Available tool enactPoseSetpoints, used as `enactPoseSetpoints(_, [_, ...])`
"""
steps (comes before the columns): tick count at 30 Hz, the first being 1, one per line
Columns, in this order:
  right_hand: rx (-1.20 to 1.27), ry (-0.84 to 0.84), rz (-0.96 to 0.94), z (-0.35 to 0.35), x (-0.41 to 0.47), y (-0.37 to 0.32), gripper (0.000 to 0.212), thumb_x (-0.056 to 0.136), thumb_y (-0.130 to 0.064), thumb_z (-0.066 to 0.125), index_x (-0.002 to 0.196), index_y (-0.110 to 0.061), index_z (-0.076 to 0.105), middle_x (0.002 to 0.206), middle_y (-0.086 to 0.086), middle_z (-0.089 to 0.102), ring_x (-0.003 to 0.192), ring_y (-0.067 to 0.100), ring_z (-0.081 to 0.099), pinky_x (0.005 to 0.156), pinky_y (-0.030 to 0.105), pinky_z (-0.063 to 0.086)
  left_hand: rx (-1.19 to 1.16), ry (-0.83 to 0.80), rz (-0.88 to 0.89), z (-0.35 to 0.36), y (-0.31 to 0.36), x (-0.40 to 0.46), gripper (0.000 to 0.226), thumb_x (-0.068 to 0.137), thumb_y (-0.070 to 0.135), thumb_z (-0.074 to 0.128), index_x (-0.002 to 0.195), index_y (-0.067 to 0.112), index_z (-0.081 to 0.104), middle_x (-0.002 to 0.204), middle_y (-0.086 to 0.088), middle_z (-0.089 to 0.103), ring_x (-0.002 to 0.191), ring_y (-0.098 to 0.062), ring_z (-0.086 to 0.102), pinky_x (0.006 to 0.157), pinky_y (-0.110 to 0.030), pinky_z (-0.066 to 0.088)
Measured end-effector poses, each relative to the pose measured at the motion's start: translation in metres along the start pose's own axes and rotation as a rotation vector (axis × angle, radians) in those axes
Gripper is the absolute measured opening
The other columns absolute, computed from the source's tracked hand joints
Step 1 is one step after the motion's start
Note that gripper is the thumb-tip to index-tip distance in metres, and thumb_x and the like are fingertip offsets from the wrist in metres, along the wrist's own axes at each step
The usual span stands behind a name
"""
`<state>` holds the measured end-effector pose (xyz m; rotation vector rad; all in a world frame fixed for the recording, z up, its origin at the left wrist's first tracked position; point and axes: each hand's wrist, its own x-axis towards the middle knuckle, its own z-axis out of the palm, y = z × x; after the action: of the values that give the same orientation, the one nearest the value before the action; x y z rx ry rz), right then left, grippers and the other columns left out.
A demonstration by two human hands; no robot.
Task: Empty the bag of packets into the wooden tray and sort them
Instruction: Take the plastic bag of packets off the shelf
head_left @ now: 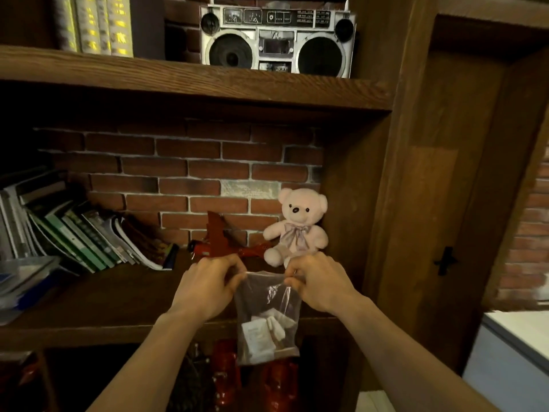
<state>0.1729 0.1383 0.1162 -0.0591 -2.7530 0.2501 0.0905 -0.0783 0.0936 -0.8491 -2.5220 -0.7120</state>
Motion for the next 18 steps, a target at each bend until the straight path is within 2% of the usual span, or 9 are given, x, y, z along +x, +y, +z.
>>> enactPoseSetpoints(6, [0.033,-0.019,0.006,-0.023,-0.052,-0.004,0.007,0.093,-0.036,0.068,0.094,-0.031,0.072,0.097,-0.008,0.073,0.091,0.018,0.068,0.080,0.044,0.058,-0.014,-0.028,-0.011,-0.013,0.032,-0.041,0.004,0.092,0.041,0.062,0.093,0.044,0.060,0.086,0.021,0.068,0.081,-0.002,0.065,0.076,-0.038,0.058])
enactPoseSetpoints(9, [0.039,-0.006,0.017,-0.042,-0.090,-0.001,0.008,0.093,-0.037,0.068,0.094,-0.030,0.073,0.098,-0.007,0.074,0.093,0.019,0.068,0.080,0.041,0.058,-0.011,-0.032,0.007,-0.023,0.061,-0.066,0.004,0.092,0.040,0.063,0.092,0.043,0.061,0.085,0.022,0.067,0.079,-0.001,0.064,0.075,-0.035,0.058])
enactPoseSetpoints(14, [0.077,0.022,0.064,-0.075,-0.172,0.014,0.008,0.094,-0.034,0.066,0.095,-0.031,0.073,0.096,-0.006,0.075,0.094,0.019,0.068,0.082,0.041,0.058,0.004,-0.038,0.049,-0.033,0.127,-0.118,0.002,0.092,0.041,0.061,0.093,0.042,0.061,0.083,0.019,0.068,0.079,-0.003,0.064,0.074,-0.038,0.058])
enactPoseSetpoints(18, [0.103,0.003,0.149,-0.099,-0.249,0.040,0.007,0.095,-0.033,0.066,0.097,-0.031,0.073,0.096,-0.008,0.073,0.091,0.015,0.067,0.082,0.042,0.058,-0.012,-0.119,0.093,-0.027,0.194,-0.150,0.001,0.092,0.040,0.062,0.090,0.040,0.062,0.082,0.018,0.069,0.078,-0.003,0.065,0.075,-0.038,0.058])
